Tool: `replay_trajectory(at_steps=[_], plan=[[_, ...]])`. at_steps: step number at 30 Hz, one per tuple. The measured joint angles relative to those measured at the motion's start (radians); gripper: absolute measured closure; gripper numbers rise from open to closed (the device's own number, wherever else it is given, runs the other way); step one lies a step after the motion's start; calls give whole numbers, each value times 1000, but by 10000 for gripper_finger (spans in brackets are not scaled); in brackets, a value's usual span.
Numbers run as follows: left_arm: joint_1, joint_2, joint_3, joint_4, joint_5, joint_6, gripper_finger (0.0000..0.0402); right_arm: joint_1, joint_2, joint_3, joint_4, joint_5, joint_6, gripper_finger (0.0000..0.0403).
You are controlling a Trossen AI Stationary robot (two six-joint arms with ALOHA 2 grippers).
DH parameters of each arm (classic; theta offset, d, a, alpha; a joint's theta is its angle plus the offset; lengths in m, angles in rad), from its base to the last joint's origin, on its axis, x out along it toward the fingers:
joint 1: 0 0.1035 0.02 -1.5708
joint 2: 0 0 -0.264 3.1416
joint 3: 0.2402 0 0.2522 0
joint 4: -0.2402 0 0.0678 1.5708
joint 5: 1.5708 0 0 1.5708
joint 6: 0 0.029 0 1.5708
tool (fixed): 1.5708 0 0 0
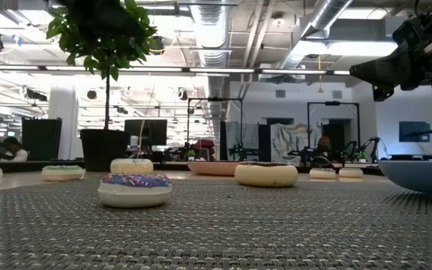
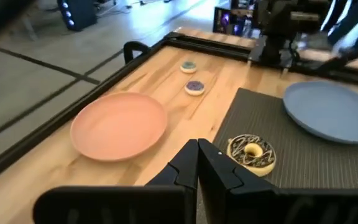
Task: Pick & Place donuts
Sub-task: Put the large blue donut on the pink plate
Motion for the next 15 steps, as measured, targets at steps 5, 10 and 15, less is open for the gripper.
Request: replay_trajectory(at_steps=[5,10,15], plan=[[-50,212,203,-198,6,-7,402,0,0,0,0,0,0,403],[-64,363,371,-343,10,32,402,0,0,0,0,0,0,403],[-54,471,507,-483,35,126,399,0,0,0,0,0,0,403]])
